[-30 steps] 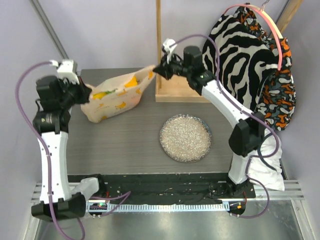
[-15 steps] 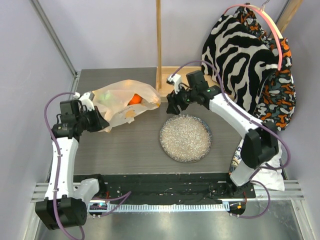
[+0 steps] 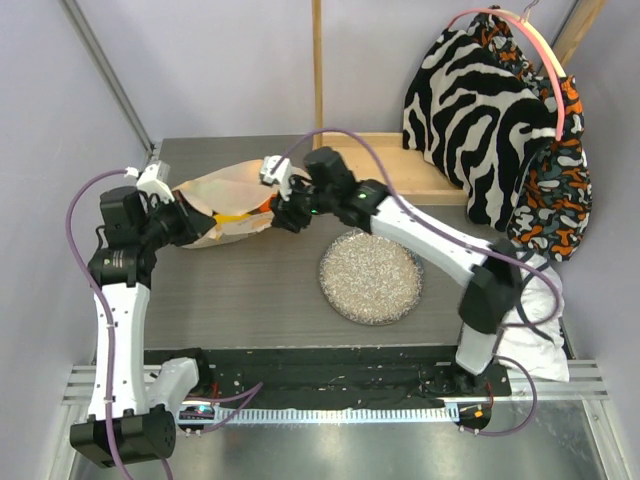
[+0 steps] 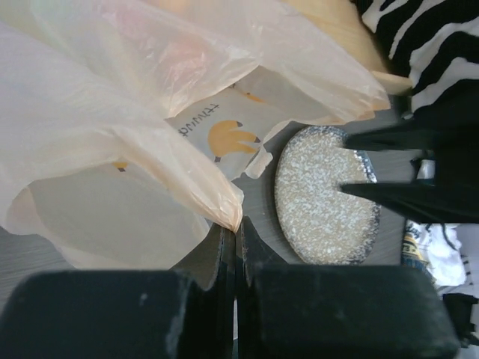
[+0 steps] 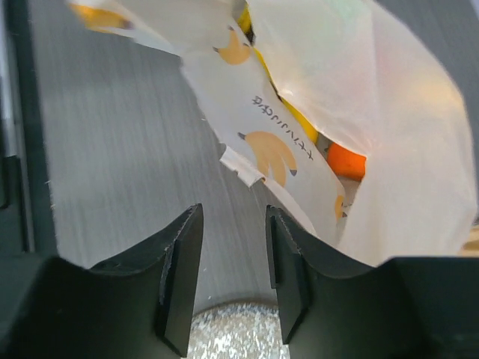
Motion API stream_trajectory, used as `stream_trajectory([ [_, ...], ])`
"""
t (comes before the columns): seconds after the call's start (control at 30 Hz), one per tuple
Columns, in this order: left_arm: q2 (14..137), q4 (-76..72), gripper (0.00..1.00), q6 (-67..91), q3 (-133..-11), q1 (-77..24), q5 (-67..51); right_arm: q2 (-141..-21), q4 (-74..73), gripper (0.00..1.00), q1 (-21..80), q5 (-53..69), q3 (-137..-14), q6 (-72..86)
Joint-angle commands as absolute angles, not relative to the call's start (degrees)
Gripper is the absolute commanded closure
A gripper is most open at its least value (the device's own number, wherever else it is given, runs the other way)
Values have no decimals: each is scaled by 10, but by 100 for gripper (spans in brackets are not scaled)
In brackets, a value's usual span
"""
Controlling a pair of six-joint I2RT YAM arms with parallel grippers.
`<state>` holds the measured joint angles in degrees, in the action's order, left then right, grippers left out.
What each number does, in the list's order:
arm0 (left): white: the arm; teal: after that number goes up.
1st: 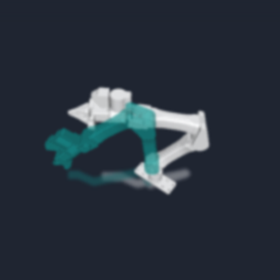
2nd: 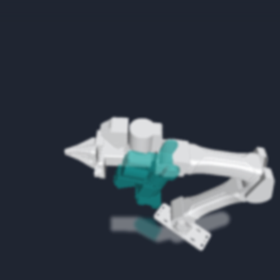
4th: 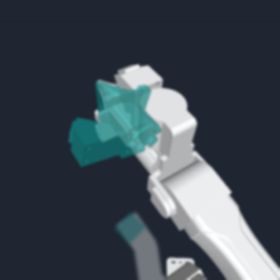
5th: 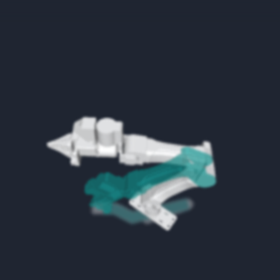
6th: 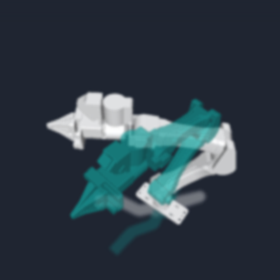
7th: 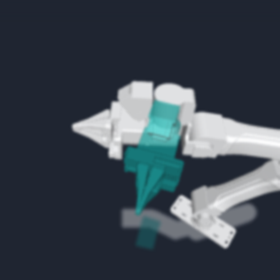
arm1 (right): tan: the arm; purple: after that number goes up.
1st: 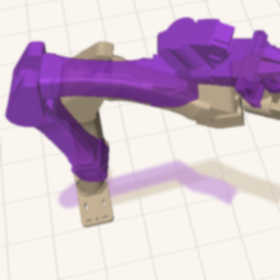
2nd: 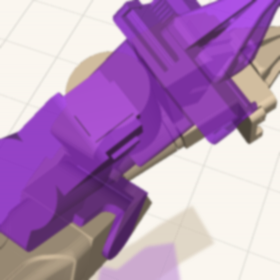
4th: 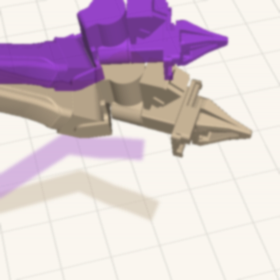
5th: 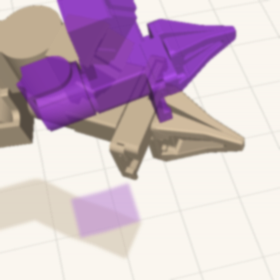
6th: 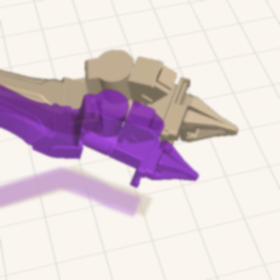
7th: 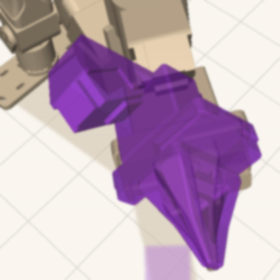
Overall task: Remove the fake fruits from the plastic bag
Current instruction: Adjust the plastic bag at the center of the board.
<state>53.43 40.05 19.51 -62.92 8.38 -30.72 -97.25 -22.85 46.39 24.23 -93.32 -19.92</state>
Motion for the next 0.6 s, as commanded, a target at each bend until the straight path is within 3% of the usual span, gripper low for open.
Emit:
stream_trajectory([
  [0.0,515,390,100,230,-685,86,-337,-1096,-171,58,484,115,-1027,-141],
  [0.1,515,430,100,216,-718,86,-358,-1170,-171,61,503,53,-1110,-147],
  [0.23,497,494,100,192,-741,86,-355,-1215,-150,62,512,-33,-1106,-153],
  [0.5,459,538,100,143,-733,91,-324,-1112,-171,62,526,73,-950,-169],
  [0.53,458,540,100,129,-725,93,-318,-1096,-174,65,527,77,-938,-167],
  [0.57,454,542,100,122,-719,93,-316,-1069,-174,79,527,83,-924,-167],
])
